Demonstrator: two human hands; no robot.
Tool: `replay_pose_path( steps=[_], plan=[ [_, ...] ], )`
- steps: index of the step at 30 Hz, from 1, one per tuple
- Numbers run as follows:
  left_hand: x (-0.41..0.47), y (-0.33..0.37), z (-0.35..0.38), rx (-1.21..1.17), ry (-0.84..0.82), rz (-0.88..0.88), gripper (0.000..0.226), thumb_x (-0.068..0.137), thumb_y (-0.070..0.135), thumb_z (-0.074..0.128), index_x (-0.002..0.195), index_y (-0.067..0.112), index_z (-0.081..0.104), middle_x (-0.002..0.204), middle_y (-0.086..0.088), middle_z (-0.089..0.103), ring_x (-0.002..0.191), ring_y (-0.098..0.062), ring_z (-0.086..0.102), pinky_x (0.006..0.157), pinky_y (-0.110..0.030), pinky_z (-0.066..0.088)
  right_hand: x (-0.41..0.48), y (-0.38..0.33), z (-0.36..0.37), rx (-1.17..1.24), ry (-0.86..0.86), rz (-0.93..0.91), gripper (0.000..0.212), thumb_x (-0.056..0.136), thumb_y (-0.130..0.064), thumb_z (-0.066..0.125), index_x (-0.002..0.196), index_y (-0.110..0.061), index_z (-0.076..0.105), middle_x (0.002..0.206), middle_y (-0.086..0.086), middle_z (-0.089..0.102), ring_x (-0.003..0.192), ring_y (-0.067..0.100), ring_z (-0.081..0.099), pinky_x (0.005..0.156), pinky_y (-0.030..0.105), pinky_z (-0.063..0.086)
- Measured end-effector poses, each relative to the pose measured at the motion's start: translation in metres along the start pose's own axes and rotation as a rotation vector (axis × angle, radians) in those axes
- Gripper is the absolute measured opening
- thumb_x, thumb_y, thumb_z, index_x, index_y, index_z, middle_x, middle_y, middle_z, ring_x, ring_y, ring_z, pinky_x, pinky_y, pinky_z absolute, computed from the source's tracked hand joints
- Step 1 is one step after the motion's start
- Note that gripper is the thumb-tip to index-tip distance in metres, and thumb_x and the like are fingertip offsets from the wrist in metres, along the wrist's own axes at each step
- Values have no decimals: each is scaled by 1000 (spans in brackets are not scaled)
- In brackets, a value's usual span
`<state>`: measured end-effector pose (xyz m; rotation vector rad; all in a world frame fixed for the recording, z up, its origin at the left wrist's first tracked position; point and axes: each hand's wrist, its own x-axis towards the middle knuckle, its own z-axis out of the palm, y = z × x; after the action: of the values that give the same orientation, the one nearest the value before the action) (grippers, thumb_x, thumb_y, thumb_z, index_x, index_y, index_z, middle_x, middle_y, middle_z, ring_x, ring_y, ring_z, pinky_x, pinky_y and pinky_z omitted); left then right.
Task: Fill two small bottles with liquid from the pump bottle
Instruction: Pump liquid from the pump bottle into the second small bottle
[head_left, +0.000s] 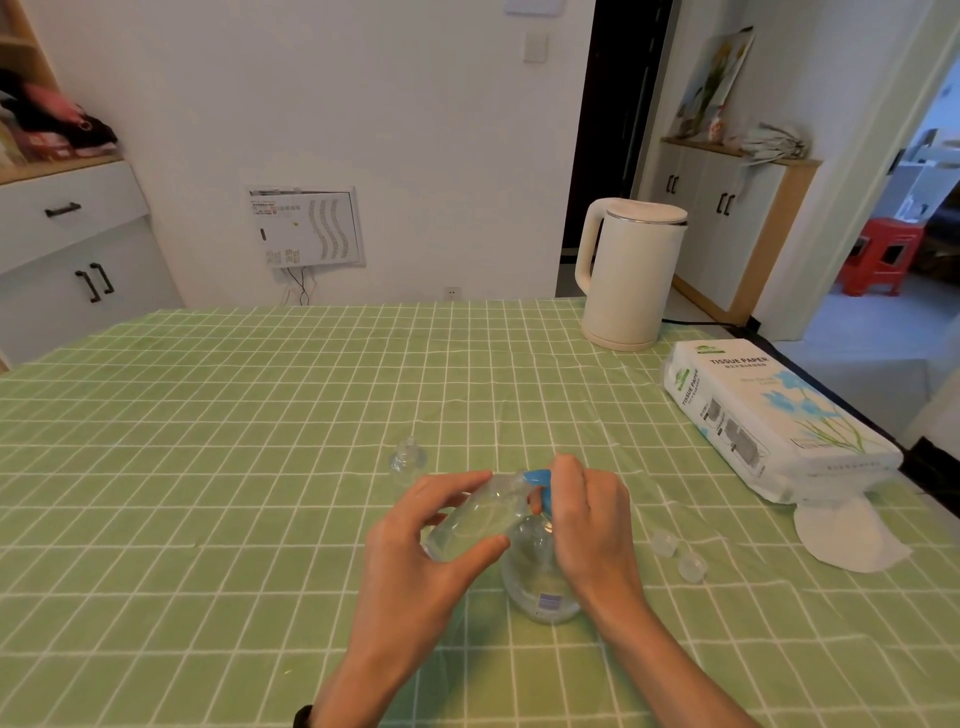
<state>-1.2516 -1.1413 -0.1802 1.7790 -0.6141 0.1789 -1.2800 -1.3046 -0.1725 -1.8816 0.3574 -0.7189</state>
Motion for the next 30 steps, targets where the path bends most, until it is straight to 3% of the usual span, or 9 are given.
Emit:
replay_pose_path(
  steps=[3,7,11,18,22,24,30],
  plan=[
    [-1,-1,1,-11,-5,-5,52,74,18,92,118,37,73,116,19,75,109,-10,69,90,-13,49,0,1,1,8,-3,18,54,91,-34,37,42,-37,58,38,-17,48,40,5,44,54,29,31],
    [-1,-1,0,-20,-1,-13,51,74,16,92,117,37,73,115,19,75,109,-8,69,90,-14,50,-2,1,2,48,-13,112,67,89,-66,26,40,-34,59,43,-18,56,45,4,50,64,35,44],
    [-1,-1,-1,-29,6,-18,51,73,16,92,116,37,74,114,19,75,109,-8,69,90,-13,49,-2,1,2,66,-7,139,73,86,-73,25,42,-30,63,47,-18,60,48,2,54,70,37,47],
    [-1,-2,0,-32,1,-23,51,74,19,91,118,37,73,116,20,75,110,-9,69,92,-13,50,-2,2,0,70,-9,93,63,85,-61,29,43,-27,62,57,-13,72,53,4,61,65,38,48],
    [-1,-3,0,-19,-1,-15,52,74,19,91,118,39,72,117,21,74,111,-9,69,92,-15,50,-1,2,0,-6,7,-3,57,91,-31,37,40,-42,59,39,-21,50,41,2,50,53,22,30],
    [-2,-2,0,-19,-4,-20,52,74,20,91,119,39,72,117,20,74,111,-10,69,92,-19,51,-1,1,0,-12,7,-13,59,92,-30,37,39,-43,58,37,-21,47,41,1,49,53,22,28],
    [-2,0,-2,-25,5,-27,51,74,18,91,117,38,73,115,21,75,110,-8,70,92,-20,52,-2,0,2,60,-2,131,71,85,-72,24,42,-33,64,50,-16,65,53,6,56,73,43,54]
  ],
)
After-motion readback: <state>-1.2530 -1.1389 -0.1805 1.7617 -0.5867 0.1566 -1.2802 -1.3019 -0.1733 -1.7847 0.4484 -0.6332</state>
